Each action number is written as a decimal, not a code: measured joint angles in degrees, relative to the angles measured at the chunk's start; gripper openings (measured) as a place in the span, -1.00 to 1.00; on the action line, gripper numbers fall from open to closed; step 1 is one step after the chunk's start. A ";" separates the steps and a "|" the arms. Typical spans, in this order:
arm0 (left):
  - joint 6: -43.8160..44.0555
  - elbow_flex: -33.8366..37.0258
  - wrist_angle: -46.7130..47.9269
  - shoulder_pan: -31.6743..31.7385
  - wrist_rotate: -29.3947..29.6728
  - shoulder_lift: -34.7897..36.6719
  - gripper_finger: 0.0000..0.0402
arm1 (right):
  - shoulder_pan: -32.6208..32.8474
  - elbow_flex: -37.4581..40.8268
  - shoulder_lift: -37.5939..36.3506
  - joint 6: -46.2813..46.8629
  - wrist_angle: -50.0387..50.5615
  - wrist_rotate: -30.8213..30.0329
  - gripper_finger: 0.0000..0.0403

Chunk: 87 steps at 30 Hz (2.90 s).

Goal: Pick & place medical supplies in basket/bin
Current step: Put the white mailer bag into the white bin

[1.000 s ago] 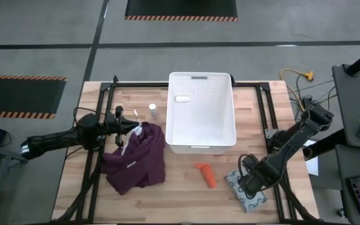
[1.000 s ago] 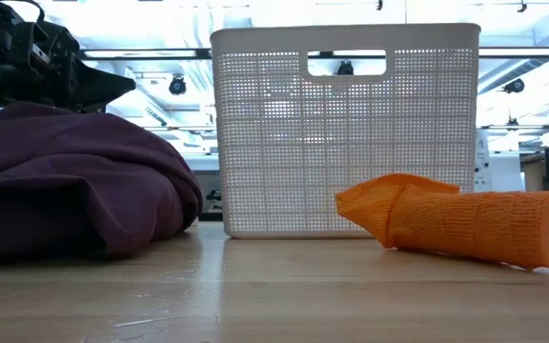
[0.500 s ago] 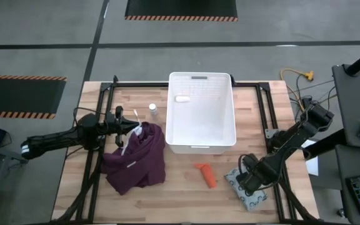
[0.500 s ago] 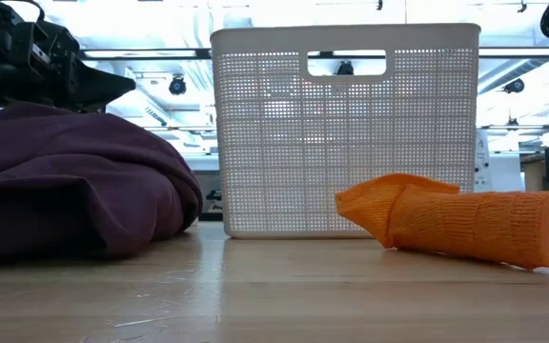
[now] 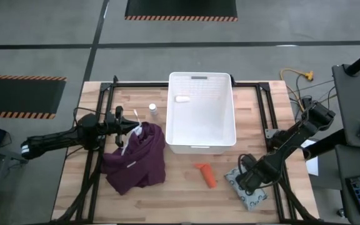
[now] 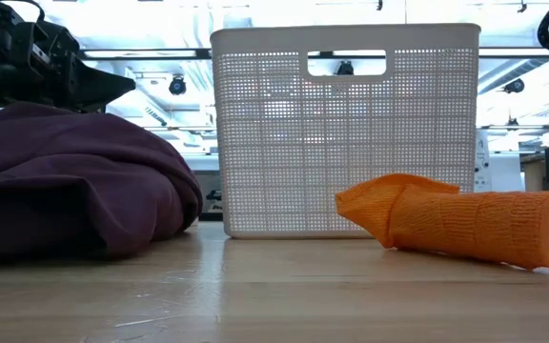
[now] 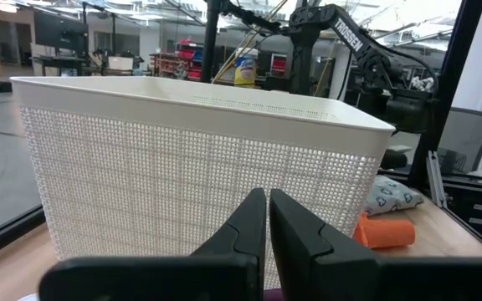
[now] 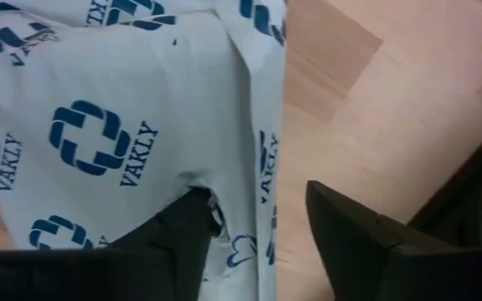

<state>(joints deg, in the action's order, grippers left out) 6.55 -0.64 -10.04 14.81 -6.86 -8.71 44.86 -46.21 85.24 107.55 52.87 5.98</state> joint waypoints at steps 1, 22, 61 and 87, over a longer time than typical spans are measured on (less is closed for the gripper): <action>0.00 -0.01 0.00 0.00 -0.01 -0.01 -0.99 | -0.02 0.07 0.01 -0.04 -0.31 0.00 -0.21; 0.01 0.00 0.00 0.00 0.00 -0.02 -0.99 | 0.04 1.51 -7.05 -2.74 -6.82 0.20 -0.96; 0.00 0.00 0.00 0.00 0.00 -0.02 -0.99 | -42.22 -32.36 -13.79 -96.81 -20.80 -56.43 -0.96; 0.00 0.00 0.00 0.00 0.00 -0.02 -0.99 | -59.12 -32.29 6.69 -129.86 -15.33 -47.43 -0.96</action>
<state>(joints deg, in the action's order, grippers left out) 6.55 -0.64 -10.04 14.81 -6.86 -8.73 -14.26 -78.50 91.93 -22.31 37.54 -41.45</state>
